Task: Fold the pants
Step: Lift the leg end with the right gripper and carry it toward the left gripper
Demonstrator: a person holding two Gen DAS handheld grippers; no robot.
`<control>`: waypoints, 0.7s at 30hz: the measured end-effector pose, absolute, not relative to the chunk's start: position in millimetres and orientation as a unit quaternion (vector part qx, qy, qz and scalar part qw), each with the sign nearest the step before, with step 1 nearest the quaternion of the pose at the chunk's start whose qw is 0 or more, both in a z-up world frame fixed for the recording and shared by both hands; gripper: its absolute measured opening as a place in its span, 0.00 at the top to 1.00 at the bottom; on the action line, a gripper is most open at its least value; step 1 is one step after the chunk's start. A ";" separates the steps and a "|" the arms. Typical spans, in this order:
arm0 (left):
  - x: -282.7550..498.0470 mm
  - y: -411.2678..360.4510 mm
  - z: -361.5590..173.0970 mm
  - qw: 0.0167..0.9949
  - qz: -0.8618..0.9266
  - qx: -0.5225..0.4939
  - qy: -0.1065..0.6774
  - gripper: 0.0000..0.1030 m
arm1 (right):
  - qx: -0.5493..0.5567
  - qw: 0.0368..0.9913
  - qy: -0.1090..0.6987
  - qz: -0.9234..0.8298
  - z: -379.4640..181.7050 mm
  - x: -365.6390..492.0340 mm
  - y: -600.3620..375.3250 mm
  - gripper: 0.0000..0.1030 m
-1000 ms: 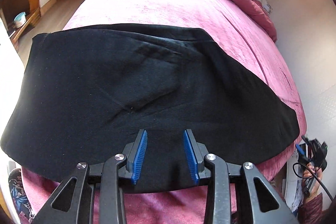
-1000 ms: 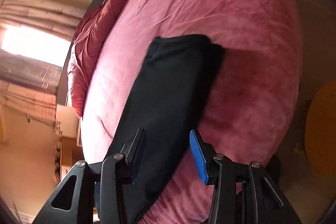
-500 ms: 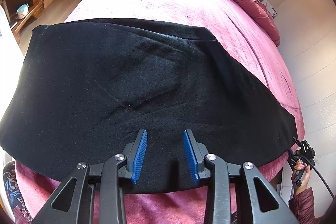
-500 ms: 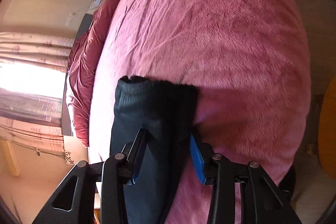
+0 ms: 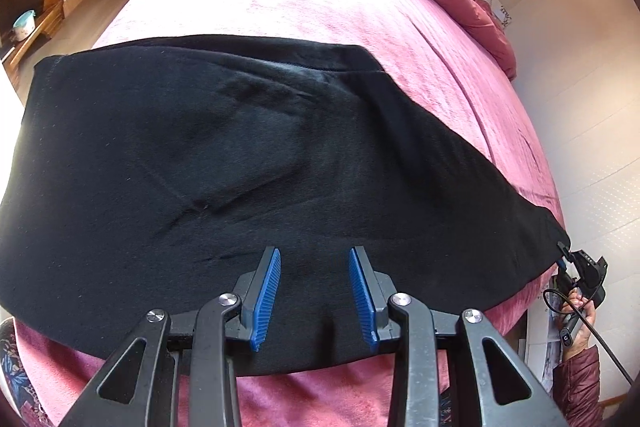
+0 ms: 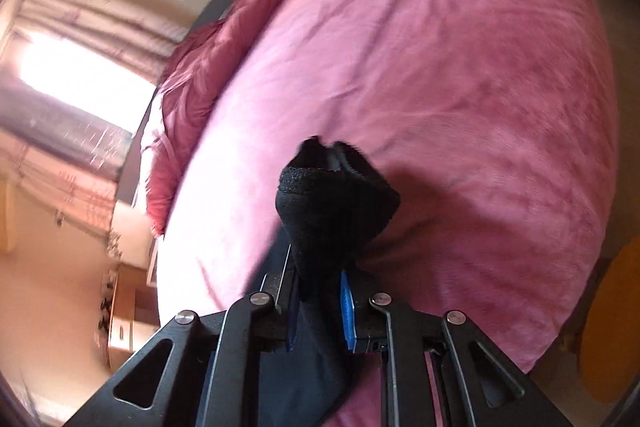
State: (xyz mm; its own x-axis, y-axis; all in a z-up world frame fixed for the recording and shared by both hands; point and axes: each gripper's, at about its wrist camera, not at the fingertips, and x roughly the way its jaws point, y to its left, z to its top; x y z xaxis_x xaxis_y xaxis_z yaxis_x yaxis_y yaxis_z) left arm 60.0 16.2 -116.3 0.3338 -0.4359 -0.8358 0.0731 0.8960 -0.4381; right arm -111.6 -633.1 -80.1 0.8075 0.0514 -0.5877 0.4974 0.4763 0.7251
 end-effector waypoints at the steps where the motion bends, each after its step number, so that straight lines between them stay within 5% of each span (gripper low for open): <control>1: 61.0 14.2 -115.5 0.800 -0.161 -0.163 0.554 0.66 | 0.480 0.823 0.280 -0.121 -69.2 -106.5 -625.9 0.84; 13: 67.8 4.4 -101.5 0.796 -0.193 -0.178 0.546 0.66 | 0.368 0.875 0.308 0.072 4.9 -55.5 -485.0 0.84; 21: 67.3 21.9 -104.8 0.783 -0.207 -0.212 0.548 0.66 | 0.297 0.843 0.401 0.202 -28.9 -17.2 -343.6 0.84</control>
